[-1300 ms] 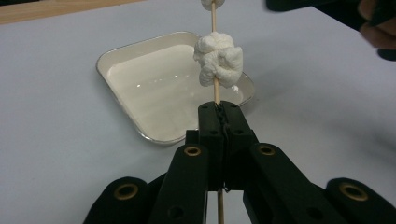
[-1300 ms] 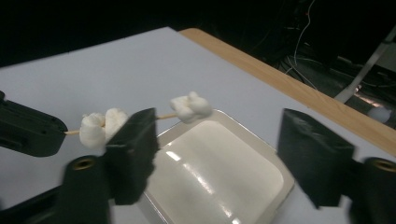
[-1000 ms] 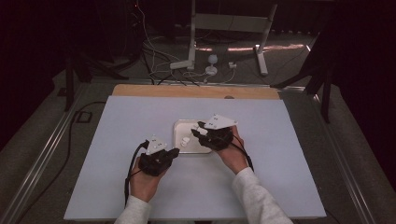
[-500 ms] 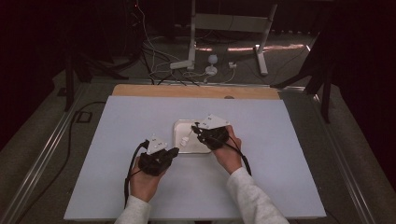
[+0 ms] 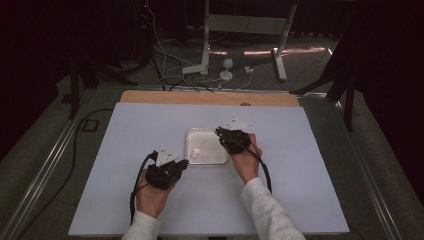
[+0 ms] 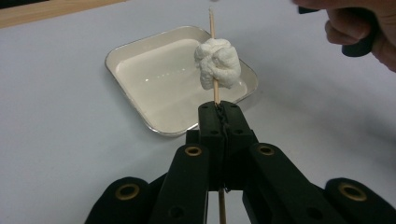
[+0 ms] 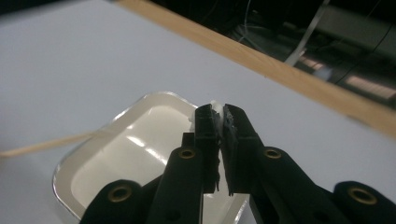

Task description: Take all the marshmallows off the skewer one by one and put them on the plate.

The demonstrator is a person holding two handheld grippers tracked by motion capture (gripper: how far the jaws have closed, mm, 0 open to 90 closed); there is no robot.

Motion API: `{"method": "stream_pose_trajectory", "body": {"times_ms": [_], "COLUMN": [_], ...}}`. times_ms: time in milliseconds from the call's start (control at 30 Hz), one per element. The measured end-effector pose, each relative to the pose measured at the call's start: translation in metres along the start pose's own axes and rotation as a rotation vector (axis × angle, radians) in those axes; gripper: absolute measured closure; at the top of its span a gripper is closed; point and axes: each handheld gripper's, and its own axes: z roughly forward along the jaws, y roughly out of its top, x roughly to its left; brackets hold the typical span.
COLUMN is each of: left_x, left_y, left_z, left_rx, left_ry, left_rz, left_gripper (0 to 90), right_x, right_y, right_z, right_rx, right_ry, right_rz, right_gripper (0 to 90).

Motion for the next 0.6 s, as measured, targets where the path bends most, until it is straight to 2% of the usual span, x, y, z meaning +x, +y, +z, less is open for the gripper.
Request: {"method": "stream_pose_trajectory", "body": {"times_ms": [33, 67, 133, 167, 233, 400, 500, 533, 600], "left_x": [0.002, 0.003, 0.003, 0.002, 0.001, 0.003, 0.004, 0.005, 0.006], "left_y": [0.001, 0.001, 0.001, 0.001, 0.001, -0.001, -0.001, -0.001, -0.002], "left_z": [0.001, 0.002, 0.005, 0.006, 0.007, 0.009, 0.01, 0.01, 0.012], "left_rx": [-0.006, -0.004, -0.002, -0.004, -0.002, 0.007, 0.007, 0.01, 0.013], "left_ry": [0.002, 0.001, -0.001, 0.004, 0.001, 0.008, 0.018, 0.029, 0.035], "left_rz": [-0.005, -0.009, -0.011, -0.007, -0.008, -0.01, -0.016, -0.017, -0.024], "left_gripper": [90.0, 90.0, 90.0, 90.0, 90.0, 90.0, 90.0, 90.0, 90.0], "right_x": [-0.003, -0.002, 0.002, 0.002, 0.005, 0.011, 0.011, 0.011, 0.011], "right_y": [0.0, 0.0, 0.002, 0.002, 0.002, -0.002, -0.002, -0.002, -0.002], "right_z": [-0.001, -0.005, -0.005, -0.005, -0.003, 0.001, 0.002, 0.001, 0.001], "right_rx": [0.0, 0.007, 0.0, 0.0, -0.007, 0.003, 0.006, 0.006, 0.006], "right_ry": [0.033, 0.056, 0.091, 0.091, 0.147, 0.208, 0.217, 0.243, 0.247], "right_rz": [0.014, -0.029, -0.043, -0.043, -0.031, -0.021, -0.025, -0.029, -0.031], "right_gripper": [85.4, 84.7, 83.9, 83.9, 83.0, 81.7, 80.2, 78.2, 76.9]}}
